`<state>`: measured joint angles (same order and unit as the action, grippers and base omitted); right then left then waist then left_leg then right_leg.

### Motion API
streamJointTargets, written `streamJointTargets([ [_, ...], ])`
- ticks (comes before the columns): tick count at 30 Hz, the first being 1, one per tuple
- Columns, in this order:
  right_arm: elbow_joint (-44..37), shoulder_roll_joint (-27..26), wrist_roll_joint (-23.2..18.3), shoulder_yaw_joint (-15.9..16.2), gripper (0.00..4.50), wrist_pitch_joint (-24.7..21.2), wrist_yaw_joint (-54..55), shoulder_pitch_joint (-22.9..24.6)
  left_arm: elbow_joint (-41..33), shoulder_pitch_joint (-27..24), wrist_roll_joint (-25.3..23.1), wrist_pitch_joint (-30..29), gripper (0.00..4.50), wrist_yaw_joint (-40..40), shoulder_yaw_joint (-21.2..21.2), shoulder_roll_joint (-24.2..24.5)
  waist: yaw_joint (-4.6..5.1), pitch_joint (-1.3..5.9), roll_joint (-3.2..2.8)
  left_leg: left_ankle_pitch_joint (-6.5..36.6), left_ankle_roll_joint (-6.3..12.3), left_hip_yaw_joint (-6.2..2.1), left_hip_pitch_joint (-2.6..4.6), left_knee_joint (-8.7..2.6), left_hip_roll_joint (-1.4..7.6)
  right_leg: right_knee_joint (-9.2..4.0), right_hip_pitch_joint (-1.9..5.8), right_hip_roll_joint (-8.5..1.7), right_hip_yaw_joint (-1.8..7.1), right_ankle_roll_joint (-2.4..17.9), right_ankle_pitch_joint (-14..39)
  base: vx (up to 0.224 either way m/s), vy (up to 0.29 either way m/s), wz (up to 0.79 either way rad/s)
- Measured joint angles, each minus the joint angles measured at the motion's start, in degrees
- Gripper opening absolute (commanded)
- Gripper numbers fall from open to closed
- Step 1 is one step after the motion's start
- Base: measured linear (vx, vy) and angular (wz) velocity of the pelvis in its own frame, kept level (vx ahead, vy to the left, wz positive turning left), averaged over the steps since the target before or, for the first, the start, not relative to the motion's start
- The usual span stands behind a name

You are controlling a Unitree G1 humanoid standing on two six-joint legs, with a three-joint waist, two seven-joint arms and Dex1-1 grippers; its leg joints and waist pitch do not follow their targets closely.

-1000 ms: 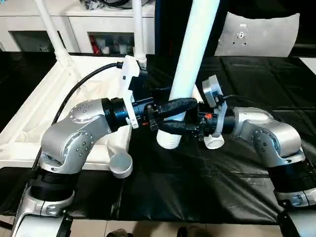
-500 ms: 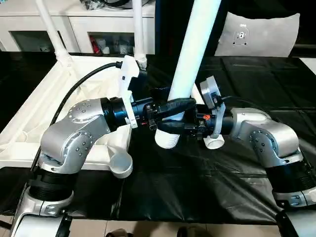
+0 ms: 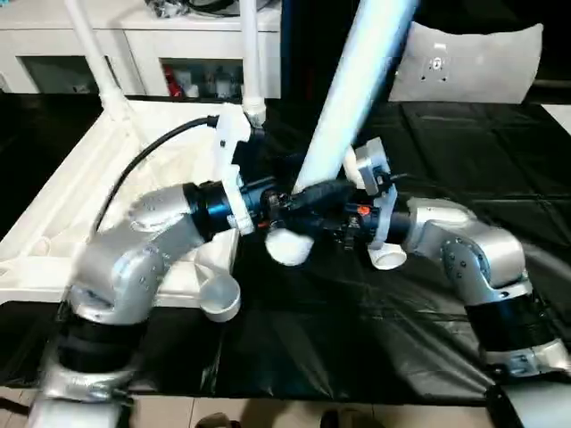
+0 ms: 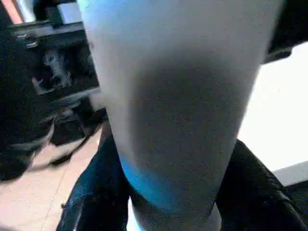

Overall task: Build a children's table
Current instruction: Pick table leg

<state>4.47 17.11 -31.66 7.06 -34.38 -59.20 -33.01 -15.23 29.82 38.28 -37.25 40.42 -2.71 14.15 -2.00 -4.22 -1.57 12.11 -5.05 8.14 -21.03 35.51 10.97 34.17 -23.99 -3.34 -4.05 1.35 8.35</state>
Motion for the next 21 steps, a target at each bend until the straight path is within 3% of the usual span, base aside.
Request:
streamJointTargets([
  [5, 0.24, -2.47, 1.88, -1.05, 1.93, 0.8, 7.68, 1.08, -0.46, 1.34, 7.62, 2.43, 3.64, -5.65, 6.57, -7.43, 0.0, 0.01, 0.01, -0.02, -0.03, 0.04, 0.01, 0.01, 0.01, 0.0, 0.02, 0.0, 0.0, 0.0, 0.0, 0.0, 0.0, 0.0],
  [10, 0.36, -3.17, 4.22, -0.9, 1.93, 1.7, 10.38, 2.02, 0.23, 4.14, 9.43, 5.39, 3.64, -11.37, 11.91, -8.94, 0.27, 0.03, -0.03, -0.03, -0.04, 0.04, 0.02, 0.01, 0.04, 0.0, 0.01, 0.02, -0.02, -0.03, 0.0, 0.0, 0.0, 0.0],
  [12, 0.36, -3.48, 4.71, -0.91, 1.93, 2.91, 10.71, 2.08, 1.57, 4.21, 8.69, 5.91, 3.64, -12.88, 12.85, -8.79, 0.25, 0.03, -0.02, -0.03, -0.03, 0.04, 0.01, 0.01, 0.04, 0.0, -0.01, 0.02, -0.03, -0.05, 0.01, 0.0, 0.0, 0.0],
  [15, 0.11, -4.83, 5.36, -0.75, 1.93, 5.67, 11.57, 2.39, 6.37, 4.63, 1.08, 5.51, 3.64, -16.1, 11.78, -5.13, 0.25, 0.04, -0.05, -0.03, -0.03, 0.04, 0.02, 0.01, 0.04, -0.01, -0.01, 0.03, -0.03, -0.08, 0.02, 0.0, 0.0, 0.0],
  [18, -0.29, -4.82, 6.71, 0.1, 1.93, 6.65, 12.56, 3.1, 9.27, 3.04, -5.36, 5.07, 3.64, -16.79, 6.92, -1.08, 0.17, 0.04, -0.04, -0.02, -0.02, 0.03, -0.03, 0.01, 0.04, -0.08, -0.04, 0.01, -0.02, -0.1, 0.03, 0.0, 0.0, 0.0],
  [21, -0.29, -5.09, 7.7, 0.92, 1.93, 7.31, 12.69, 3.38, 9.23, 2.08, -6.22, 4.88, 3.64, -16.35, 3.79, -1.68, -0.19, 0.04, -0.04, -0.02, 0.0, 0.04, -0.04, 0.01, 0.04, -0.1, -0.16, -0.02, -0.02, 0.06, -0.06, 0.0, 0.0, 0.0],
])
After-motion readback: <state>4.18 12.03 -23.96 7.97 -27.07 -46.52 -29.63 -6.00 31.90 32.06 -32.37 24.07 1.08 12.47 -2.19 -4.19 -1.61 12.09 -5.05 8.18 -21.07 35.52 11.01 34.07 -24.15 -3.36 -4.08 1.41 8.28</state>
